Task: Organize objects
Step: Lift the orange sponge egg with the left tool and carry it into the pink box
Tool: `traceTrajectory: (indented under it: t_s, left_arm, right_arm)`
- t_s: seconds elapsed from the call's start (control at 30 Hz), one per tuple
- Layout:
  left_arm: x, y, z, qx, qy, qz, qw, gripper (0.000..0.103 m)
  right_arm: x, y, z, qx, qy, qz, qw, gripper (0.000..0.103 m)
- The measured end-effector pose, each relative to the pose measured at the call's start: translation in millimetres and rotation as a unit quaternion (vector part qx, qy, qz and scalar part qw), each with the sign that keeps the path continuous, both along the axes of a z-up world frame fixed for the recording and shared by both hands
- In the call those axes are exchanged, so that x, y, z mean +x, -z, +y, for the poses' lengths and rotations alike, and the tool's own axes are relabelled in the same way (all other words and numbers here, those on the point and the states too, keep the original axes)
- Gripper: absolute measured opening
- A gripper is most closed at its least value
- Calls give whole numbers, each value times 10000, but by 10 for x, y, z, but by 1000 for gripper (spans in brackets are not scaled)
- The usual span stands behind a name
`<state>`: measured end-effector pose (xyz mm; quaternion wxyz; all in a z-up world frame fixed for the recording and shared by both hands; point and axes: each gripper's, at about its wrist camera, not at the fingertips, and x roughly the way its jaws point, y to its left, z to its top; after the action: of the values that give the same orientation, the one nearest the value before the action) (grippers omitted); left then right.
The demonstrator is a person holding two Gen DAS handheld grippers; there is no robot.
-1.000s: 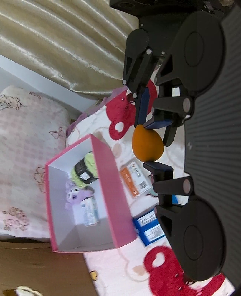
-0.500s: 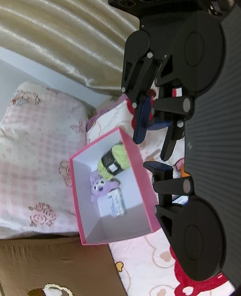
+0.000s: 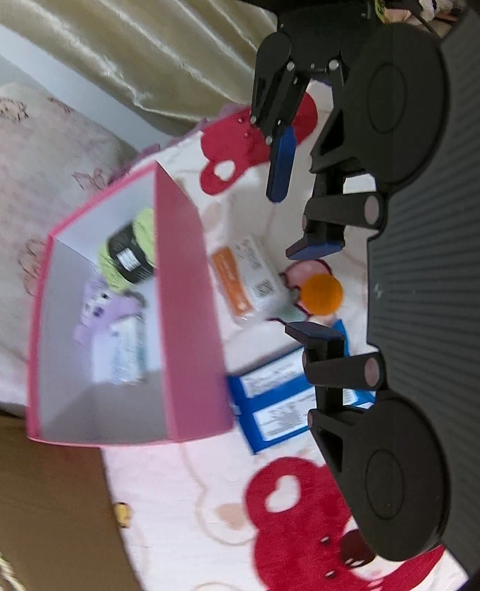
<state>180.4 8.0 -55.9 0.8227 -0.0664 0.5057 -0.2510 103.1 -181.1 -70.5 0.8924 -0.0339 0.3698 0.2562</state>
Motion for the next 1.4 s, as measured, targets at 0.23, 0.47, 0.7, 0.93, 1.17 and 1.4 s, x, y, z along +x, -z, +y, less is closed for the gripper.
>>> traceTrajectory:
  t_s: [0.23, 0.47, 0.7, 0.93, 1.17, 1.4]
  left_arm:
    - [-133, 241, 47, 16, -62, 135, 9999, 35]
    - [-268, 258, 25, 10, 56, -77, 10000, 50]
    - [-248, 542, -41, -179, -141, -286, 9993, 56]
    - [-231, 753, -151, -270, -75, -569, 9980, 54]
    - [-202, 860, -232, -351, -127, -556, 9978, 48]
    - [-217, 877, -252, -367, -255, -461, 9979, 35]
  right_arm:
    - [-130, 77, -25, 125, -156, 53, 9998, 48]
    - [-230, 136, 19, 181, -390, 47, 9991, 71]
    - [-104, 515, 113, 100, -349, -117, 9993, 76]
    - [32, 807, 155, -45, -416, -245, 9988, 76]
    - [58, 952, 238, -128, -479, -247, 9985, 74]
    - [36, 895, 283, -174, -384, -240, 9988, 36]
